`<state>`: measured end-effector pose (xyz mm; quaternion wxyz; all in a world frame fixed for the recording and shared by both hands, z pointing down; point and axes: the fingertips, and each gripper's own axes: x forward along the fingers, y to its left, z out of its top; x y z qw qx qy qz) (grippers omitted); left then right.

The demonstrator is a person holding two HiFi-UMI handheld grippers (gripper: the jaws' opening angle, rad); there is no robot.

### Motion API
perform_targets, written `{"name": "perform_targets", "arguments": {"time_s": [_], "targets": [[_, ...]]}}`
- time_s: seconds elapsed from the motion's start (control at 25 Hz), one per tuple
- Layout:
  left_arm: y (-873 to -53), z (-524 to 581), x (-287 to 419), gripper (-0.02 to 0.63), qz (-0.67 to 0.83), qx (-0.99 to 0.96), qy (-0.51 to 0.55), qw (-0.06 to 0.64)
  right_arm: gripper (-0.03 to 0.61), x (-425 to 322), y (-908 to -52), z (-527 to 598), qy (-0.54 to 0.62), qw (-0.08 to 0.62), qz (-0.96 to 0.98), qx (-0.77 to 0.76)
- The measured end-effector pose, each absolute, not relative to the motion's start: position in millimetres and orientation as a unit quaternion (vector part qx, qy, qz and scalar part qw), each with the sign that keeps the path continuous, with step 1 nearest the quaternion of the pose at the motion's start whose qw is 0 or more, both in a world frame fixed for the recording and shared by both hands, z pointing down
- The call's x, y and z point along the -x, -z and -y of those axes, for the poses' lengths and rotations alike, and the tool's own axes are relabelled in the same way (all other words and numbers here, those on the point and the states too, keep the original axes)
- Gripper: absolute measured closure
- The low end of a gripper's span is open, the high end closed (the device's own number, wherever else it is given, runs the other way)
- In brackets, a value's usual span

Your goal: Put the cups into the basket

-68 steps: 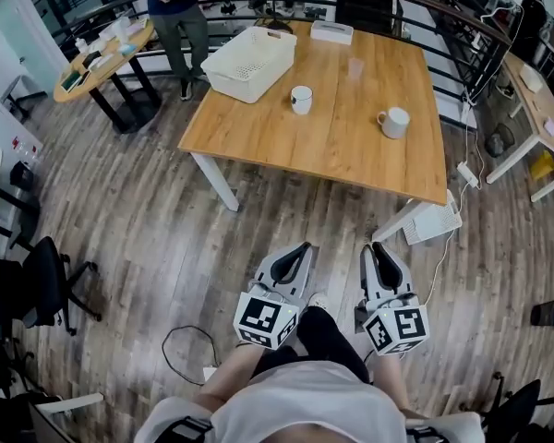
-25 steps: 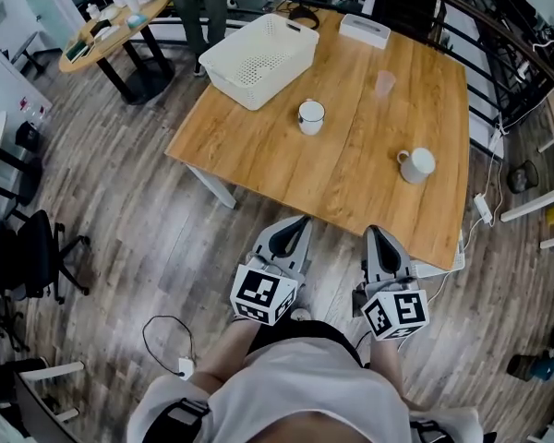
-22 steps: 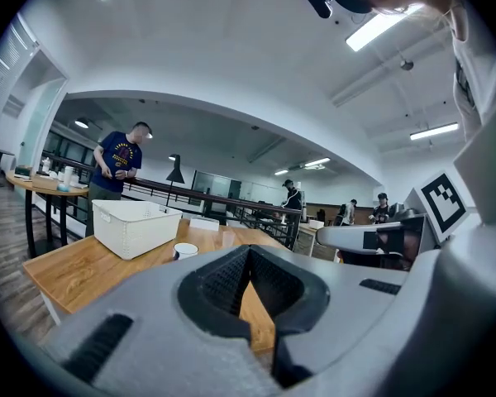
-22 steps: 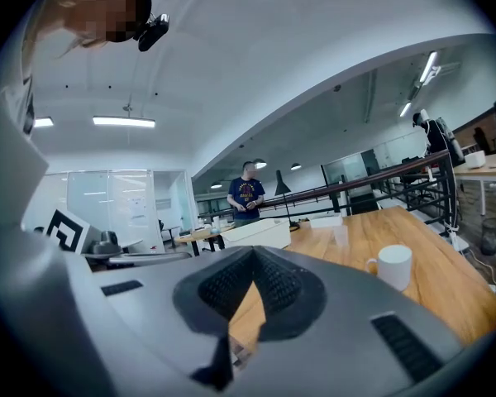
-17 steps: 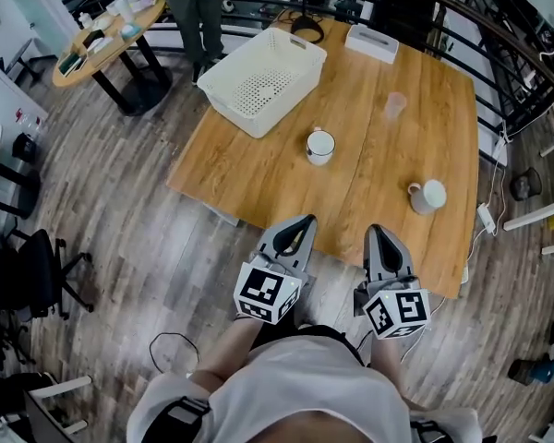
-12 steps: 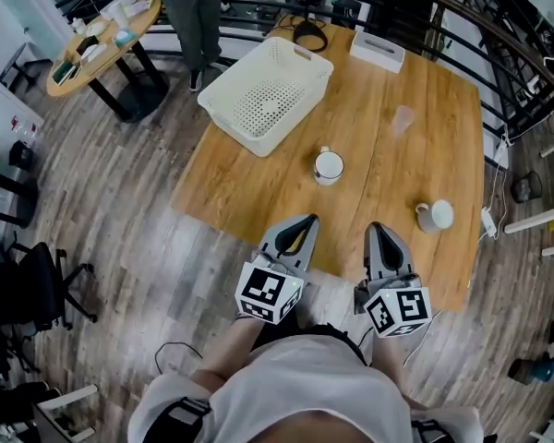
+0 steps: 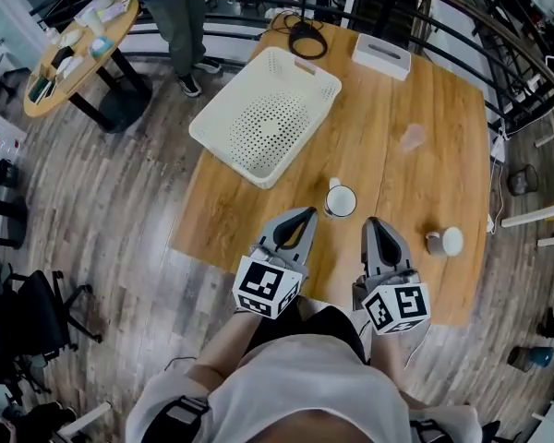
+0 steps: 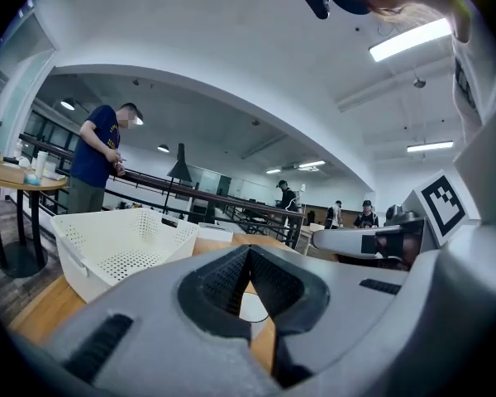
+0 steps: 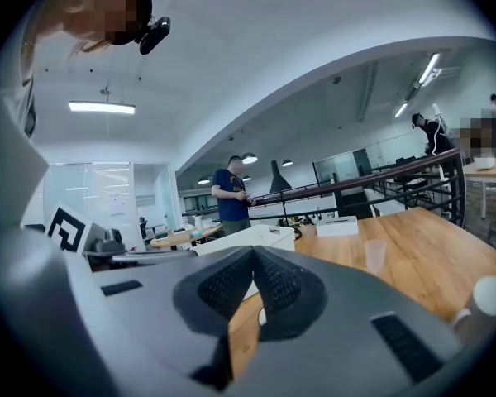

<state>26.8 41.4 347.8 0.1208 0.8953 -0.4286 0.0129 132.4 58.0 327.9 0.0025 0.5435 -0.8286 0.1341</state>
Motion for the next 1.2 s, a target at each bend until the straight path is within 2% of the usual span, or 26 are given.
{"name": "perform_targets", "arguments": {"time_s": [0.44, 0.68, 0.72, 0.8, 0.88, 1.04, 1.2], "targets": [[-364, -14, -46, 0.607, 0.399, -0.904, -0.017, 0.149, 0.566, -150, -336, -34, -0.145, 0.032, 0.808, -0.570], [-373, -12, -44, 0.607, 0.417, -0.893, -0.019, 0.169, 0.563, -144, -346, -22, -0.162, 0.053, 0.827, -0.535], [-375, -12, -45, 0.607, 0.419, -0.891, -0.020, 0.171, 0.547, -142, -348, -21, -0.166, 0.059, 0.831, -0.527], [-379, -11, -46, 0.607, 0.424, -0.889, -0.025, 0.174, 0.440, -137, -356, -18, -0.177, 0.075, 0.839, -0.509], [-383, -8, -45, 0.607, 0.431, -0.885, -0.029, 0.177, 0.300, -132, -367, -16, -0.181, 0.105, 0.843, -0.496], [-394, -5, -41, 0.607, 0.445, -0.875, -0.034, 0.188, 0.235, -126, -387, -14, -0.175, 0.171, 0.850, -0.466], [-407, -3, -36, 0.607, 0.455, -0.867, -0.044, 0.201, 0.232, -118, -405, -12, -0.193, 0.210, 0.858, -0.427]]}}
